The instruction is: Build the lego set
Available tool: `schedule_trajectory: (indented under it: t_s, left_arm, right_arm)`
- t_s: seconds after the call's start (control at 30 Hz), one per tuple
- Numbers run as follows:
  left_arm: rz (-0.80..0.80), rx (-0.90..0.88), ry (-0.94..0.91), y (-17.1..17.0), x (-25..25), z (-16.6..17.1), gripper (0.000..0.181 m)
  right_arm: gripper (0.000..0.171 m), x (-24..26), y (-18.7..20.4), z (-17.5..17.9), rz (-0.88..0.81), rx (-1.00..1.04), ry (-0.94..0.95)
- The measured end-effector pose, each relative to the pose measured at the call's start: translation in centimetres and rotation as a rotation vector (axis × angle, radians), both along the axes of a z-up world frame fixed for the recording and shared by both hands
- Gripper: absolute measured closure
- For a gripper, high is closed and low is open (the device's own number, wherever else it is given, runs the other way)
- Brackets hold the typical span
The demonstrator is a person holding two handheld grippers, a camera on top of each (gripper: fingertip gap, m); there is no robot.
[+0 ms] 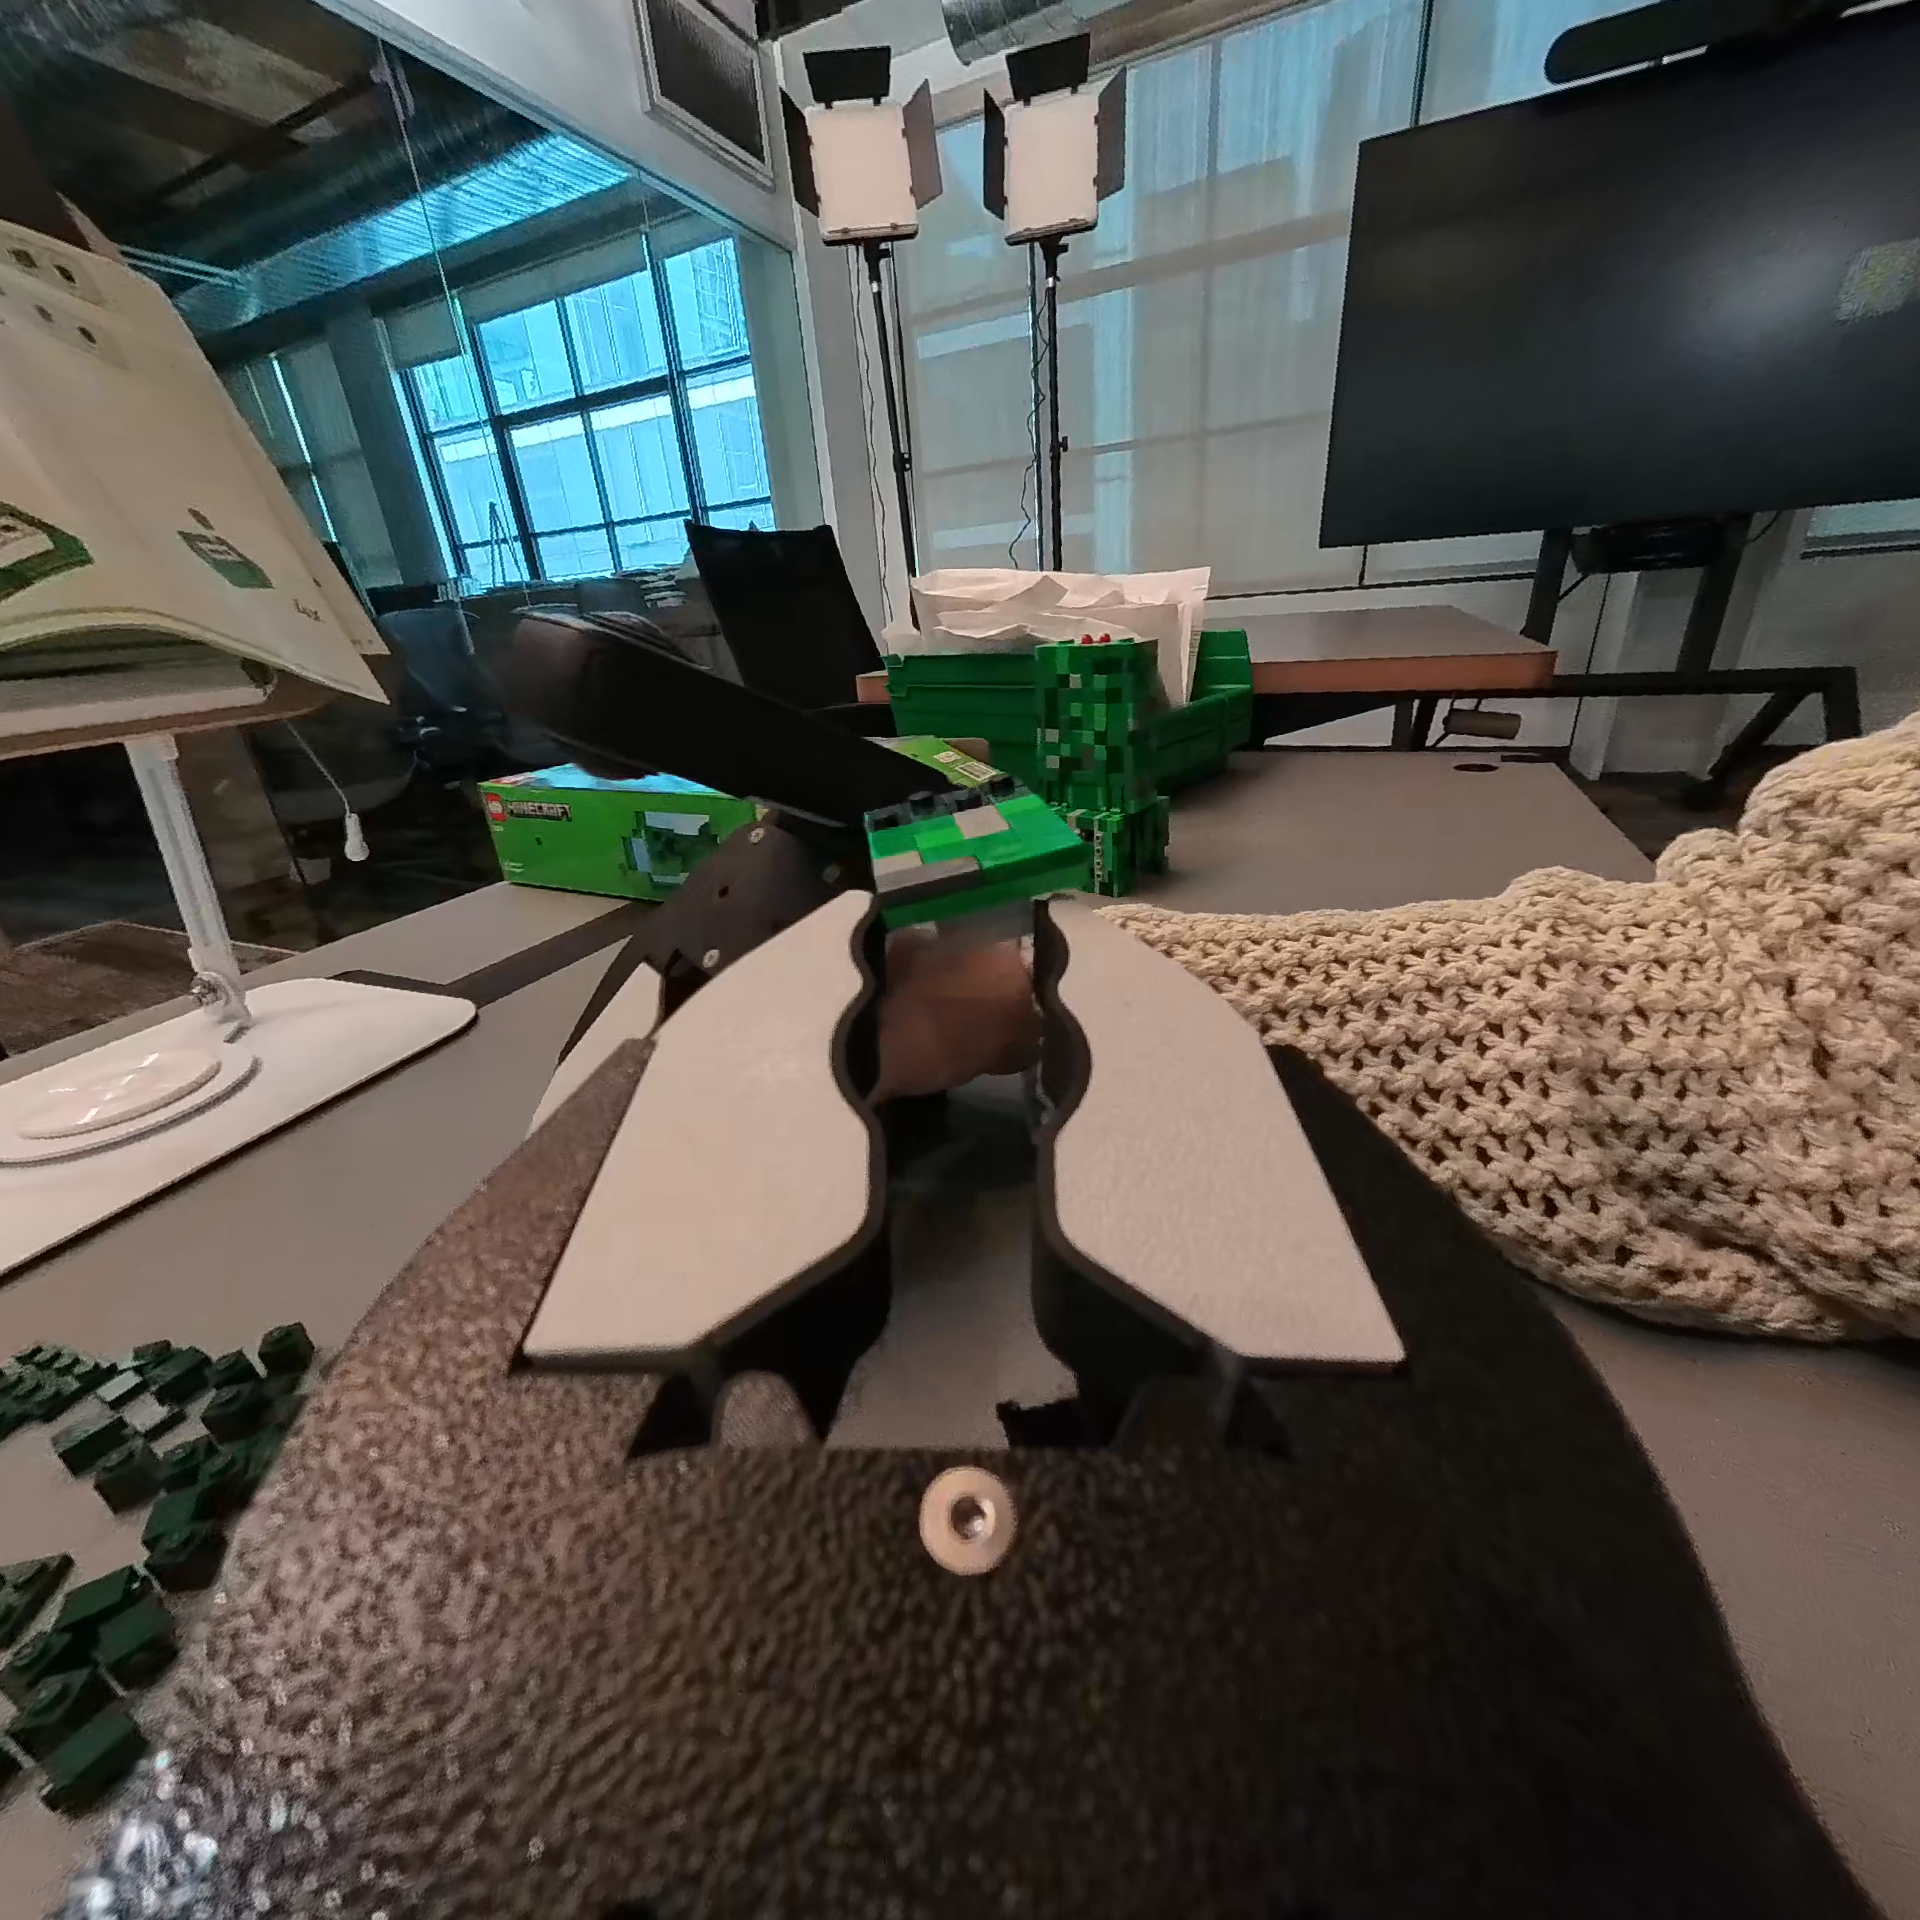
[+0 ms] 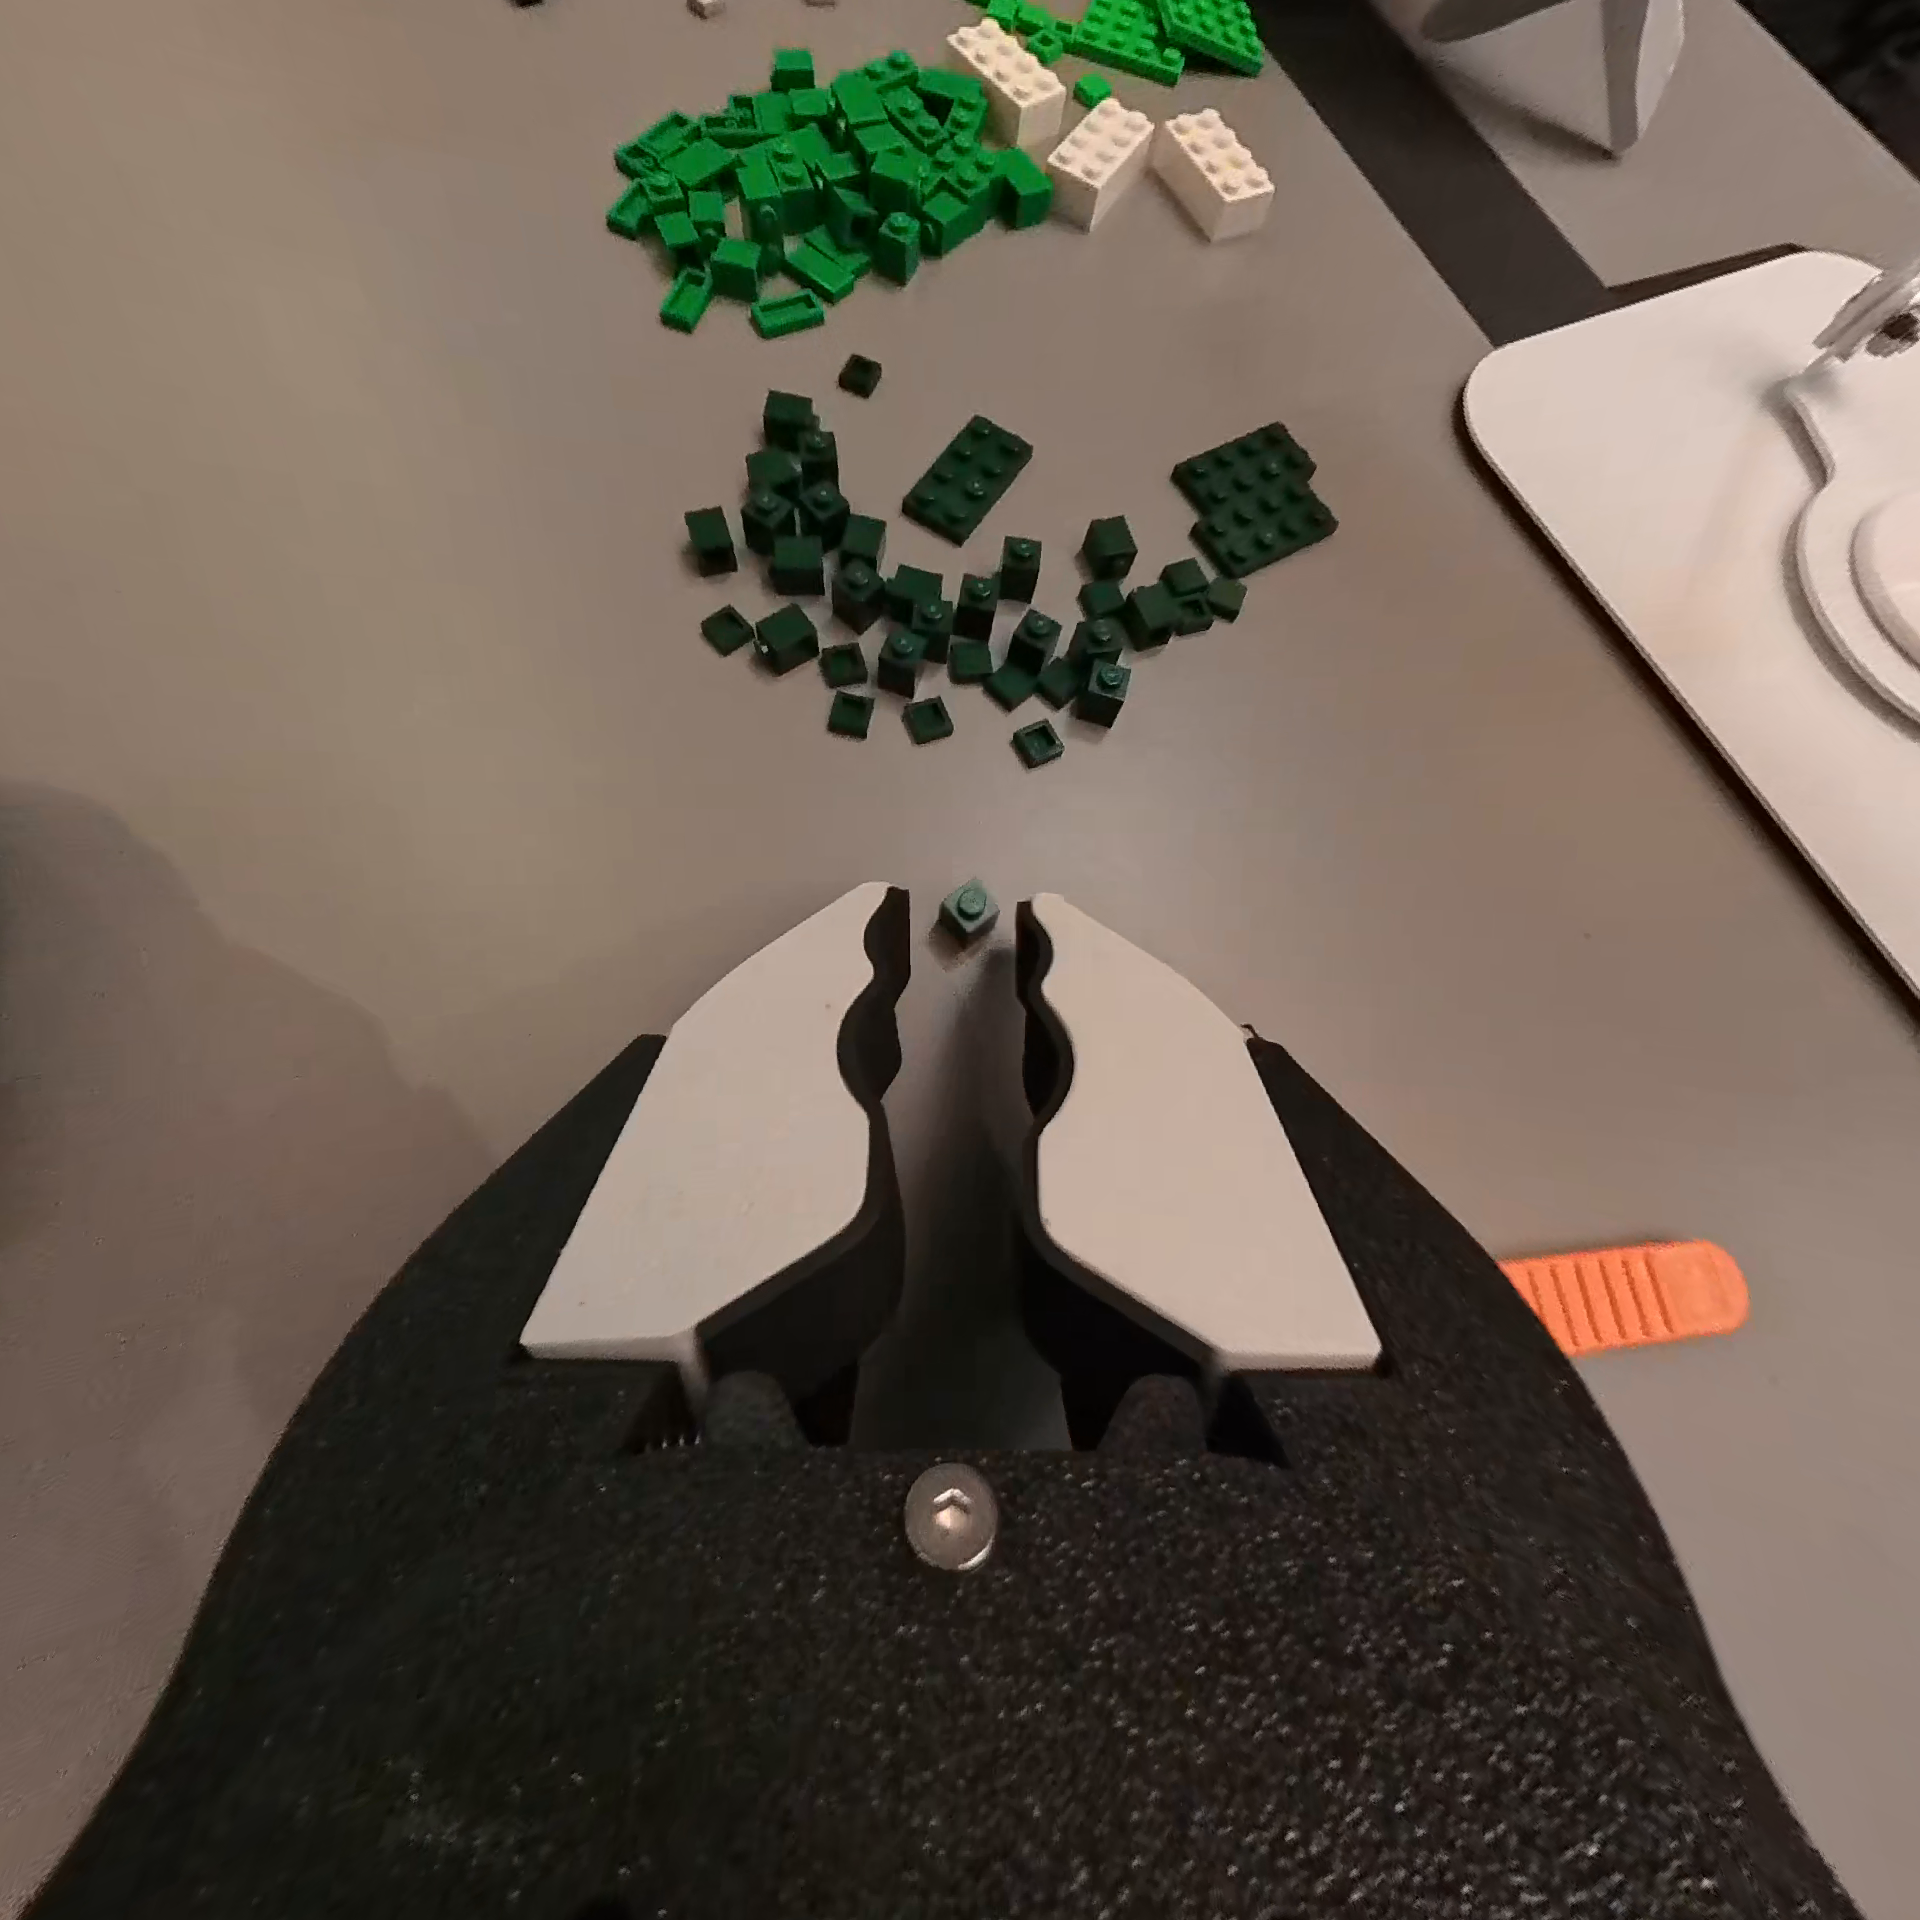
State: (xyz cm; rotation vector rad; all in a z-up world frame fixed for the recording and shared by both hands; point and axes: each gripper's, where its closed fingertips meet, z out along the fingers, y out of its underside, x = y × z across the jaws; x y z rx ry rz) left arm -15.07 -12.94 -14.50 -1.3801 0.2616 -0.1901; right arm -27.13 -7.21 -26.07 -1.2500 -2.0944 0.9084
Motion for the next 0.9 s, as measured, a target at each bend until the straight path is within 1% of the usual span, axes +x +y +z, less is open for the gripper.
schedule_trajectory:
  t_s: [0.2, 0.4, 0.5, 0.57, 0.63, 0.77, 0.9]
  left_arm:
    - [0.0, -0.006, -0.015, 0.0, -0.2, -0.1, 0.155]
    - [0.001, -0.008, -0.012, 0.0, -0.2, -0.2, 0.155]
    - [0.006, -0.007, -0.01, 0.0, -0.3, -0.1, 0.155]
    - [0.007, -0.006, -0.012, 0.0, -0.4, -0.1, 0.155]
    - [0.007, -0.006, -0.014, 0.0, -0.4, -0.1, 0.155]
    - [0.005, -0.008, -0.018, 0.0, -0.4, -0.1, 0.155]
    - [0.003, -0.009, -0.027, 0.1, -0.5, -0.1, 0.155]
  right_arm:
    - [0.161, -0.1, 0.0, -0.2, -0.003, -0.04, -0.033]
    - [0.161, 0.1, -0.1, 0.2, 0.01, -0.056, -0.015]
    - [0.161, 1.3, -0.1, 0.9, 0.067, -0.097, 0.009]
    - [0.161, 3.0, -0.4, 1.3, 0.171, -0.109, 0.017]
    - [0.161, 4.6, 0.0, 1.7, 0.223, -0.113, 0.034]
    - [0.161, 6.5, 1.4, 2.7, 0.234, -0.175, 0.058]
    - [0.161, 7.6, 2.5, 2.2, 0.217, -0.129, 0.029]
